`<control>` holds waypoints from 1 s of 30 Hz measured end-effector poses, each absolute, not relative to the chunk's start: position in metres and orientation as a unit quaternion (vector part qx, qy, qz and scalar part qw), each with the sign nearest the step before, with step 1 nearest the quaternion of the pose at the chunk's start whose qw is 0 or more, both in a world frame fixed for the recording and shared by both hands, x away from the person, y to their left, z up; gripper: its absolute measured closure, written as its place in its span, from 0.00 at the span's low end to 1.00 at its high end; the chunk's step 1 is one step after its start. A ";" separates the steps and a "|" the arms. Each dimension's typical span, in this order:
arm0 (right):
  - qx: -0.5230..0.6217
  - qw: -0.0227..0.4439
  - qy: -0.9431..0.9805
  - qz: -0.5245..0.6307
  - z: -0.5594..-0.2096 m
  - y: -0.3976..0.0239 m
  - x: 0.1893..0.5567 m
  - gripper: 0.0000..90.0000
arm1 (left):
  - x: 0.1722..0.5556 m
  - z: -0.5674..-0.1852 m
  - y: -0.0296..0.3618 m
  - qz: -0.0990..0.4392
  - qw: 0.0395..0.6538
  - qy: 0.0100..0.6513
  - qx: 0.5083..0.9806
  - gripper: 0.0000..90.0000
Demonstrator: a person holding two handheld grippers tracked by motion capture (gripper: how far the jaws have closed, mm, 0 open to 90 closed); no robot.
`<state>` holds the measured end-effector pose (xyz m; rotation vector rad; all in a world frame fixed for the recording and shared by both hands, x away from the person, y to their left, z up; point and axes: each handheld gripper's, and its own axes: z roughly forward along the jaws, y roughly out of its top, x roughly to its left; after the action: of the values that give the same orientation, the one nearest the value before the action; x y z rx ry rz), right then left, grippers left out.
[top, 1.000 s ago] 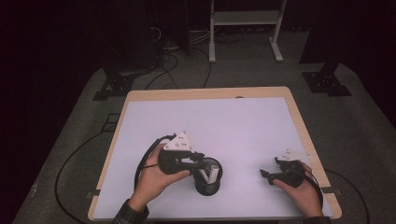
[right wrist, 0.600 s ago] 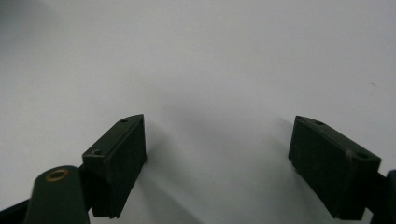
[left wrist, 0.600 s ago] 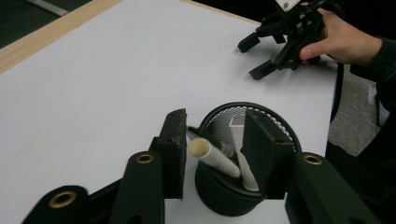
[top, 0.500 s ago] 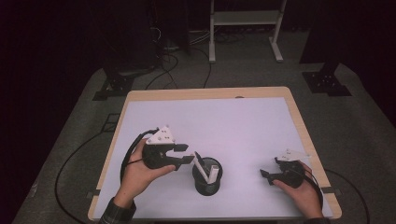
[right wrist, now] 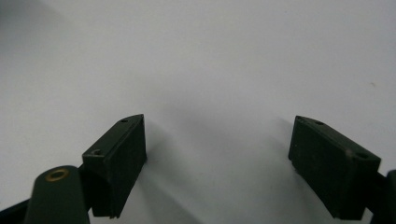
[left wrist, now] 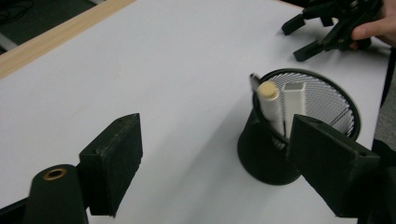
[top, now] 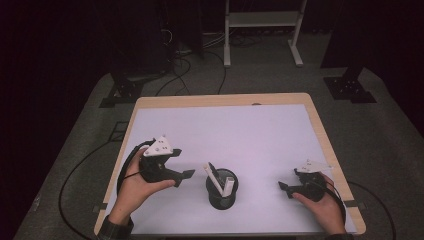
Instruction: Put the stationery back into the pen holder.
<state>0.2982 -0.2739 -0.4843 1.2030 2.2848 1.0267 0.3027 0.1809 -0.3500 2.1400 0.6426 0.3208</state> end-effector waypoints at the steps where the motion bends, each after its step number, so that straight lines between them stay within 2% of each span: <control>1: 0.426 0.180 0.809 0.363 -0.484 -0.274 0.298 0.20 | 0.303 -0.352 0.184 0.129 0.427 0.260 0.856 0.18; 9: 0.426 0.181 0.809 0.363 -0.484 -0.274 0.298 0.20 | 0.303 -0.363 0.197 0.136 0.420 0.280 0.852 0.12; 30: 0.426 0.180 0.809 0.363 -0.484 -0.274 0.298 0.20 | 0.295 -0.400 0.234 0.140 0.390 0.329 0.848 0.10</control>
<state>0.2982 -0.2738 -0.4843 1.2025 2.2850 1.0264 0.2954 0.2338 -0.4004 2.1559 0.8369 0.3551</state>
